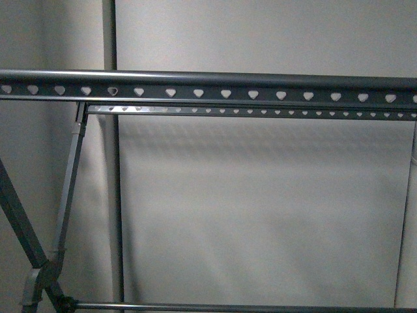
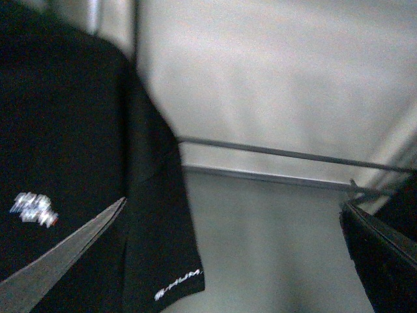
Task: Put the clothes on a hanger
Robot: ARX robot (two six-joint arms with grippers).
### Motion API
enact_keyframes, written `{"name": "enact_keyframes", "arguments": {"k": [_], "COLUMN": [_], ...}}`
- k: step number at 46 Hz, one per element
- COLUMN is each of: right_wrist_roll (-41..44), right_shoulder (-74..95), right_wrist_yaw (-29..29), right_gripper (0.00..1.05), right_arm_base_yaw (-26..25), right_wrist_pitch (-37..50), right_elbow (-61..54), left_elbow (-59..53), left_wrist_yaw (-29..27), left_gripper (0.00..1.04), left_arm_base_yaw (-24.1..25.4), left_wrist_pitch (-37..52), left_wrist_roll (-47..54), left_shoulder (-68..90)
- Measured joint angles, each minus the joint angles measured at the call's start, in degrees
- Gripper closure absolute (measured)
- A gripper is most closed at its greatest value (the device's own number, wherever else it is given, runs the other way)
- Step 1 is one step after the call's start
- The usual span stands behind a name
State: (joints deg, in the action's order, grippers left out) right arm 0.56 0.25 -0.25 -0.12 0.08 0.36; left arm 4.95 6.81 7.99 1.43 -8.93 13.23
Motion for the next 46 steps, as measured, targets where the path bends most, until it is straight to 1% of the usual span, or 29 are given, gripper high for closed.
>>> {"name": "enact_keyframes", "arguments": {"k": [1,4,5,6,8,11,12,13,19,22,29,35,36,38,39,40,42,45,46], "right_wrist_roll": [0.0,0.0,0.0,0.0,0.0,0.0,0.0,0.0,0.0,0.0,0.0,0.0,0.0,0.0,0.0,0.0,0.0,0.0,0.0], "right_shoulder": [0.0,0.0,0.0,0.0,0.0,0.0,0.0,0.0,0.0,0.0,0.0,0.0,0.0,0.0,0.0,0.0,0.0,0.0,0.0], "right_wrist_yaw": [0.04,0.2,0.2,0.2,0.22,0.2,0.2,0.2,0.17,0.2,0.2,0.2,0.2,0.2,0.2,0.2,0.2,0.2,0.2], "right_gripper": [0.07,0.07,0.07,0.07,0.07,0.07,0.07,0.07,0.07,0.07,0.07,0.07,0.07,0.07,0.07,0.07,0.07,0.07,0.07], "right_arm_base_yaw": [0.0,0.0,0.0,0.0,0.0,0.0,0.0,0.0,0.0,0.0,0.0,0.0,0.0,0.0,0.0,0.0,0.0,0.0,0.0], "right_wrist_pitch": [0.0,0.0,0.0,0.0,0.0,0.0,0.0,0.0,0.0,0.0,0.0,0.0,0.0,0.0,0.0,0.0,0.0,0.0,0.0], "right_elbow": [0.0,0.0,0.0,0.0,0.0,0.0,0.0,0.0,0.0,0.0,0.0,0.02,0.0,0.0,0.0,0.0,0.0,0.0,0.0], "left_elbow": [1.14,5.57,7.39,8.28,11.78,15.37,15.98,17.09,23.89,27.52,36.5,42.51,43.85,45.46,45.57,46.12,46.64,47.17,47.21], "left_wrist_yaw": [-0.72,-5.6,-6.95,-7.52,-10.71,-14.64,-15.06,-17.16,-22.86,-25.75,-29.77,-31.19,-31.41,-31.98,-31.87,-31.69,-31.61,-29.4,-29.22], "left_gripper": [0.07,0.07,0.07,0.07,0.07,0.07,0.07,0.07,0.07,0.07,0.07,0.07,0.08,0.16,0.17,0.22,0.27,0.37,0.39], "left_arm_base_yaw": [1.03,3.69,4.09,4.15,3.85,2.64,2.34,1.68,-0.66,-0.87,1.66,3.8,4.04,4.07,4.07,4.07,4.02,3.91,3.91], "left_wrist_pitch": [0.02,0.7,0.68,0.59,0.09,0.42,0.7,1.36,0.92,1.6,1.86,1.27,0.66,0.44,0.46,0.48,0.46,0.37,0.28], "left_wrist_roll": [-1.6,-7.63,-10.36,-10.95,-15.61,-20.28,-20.65,-22.51,-28.87,-31.82,-36.35,-37.77,-37.77,-37.7,-37.68,-37.57,-37.53,-37.29,-37.29], "left_shoulder": [2.58,11.82,15.02,16.55,22.18,28.06,29.11,30.99,39.89,45.13,57.72,66.36,68.0,70.23,70.38,71.08,71.65,72.08,72.08]}}
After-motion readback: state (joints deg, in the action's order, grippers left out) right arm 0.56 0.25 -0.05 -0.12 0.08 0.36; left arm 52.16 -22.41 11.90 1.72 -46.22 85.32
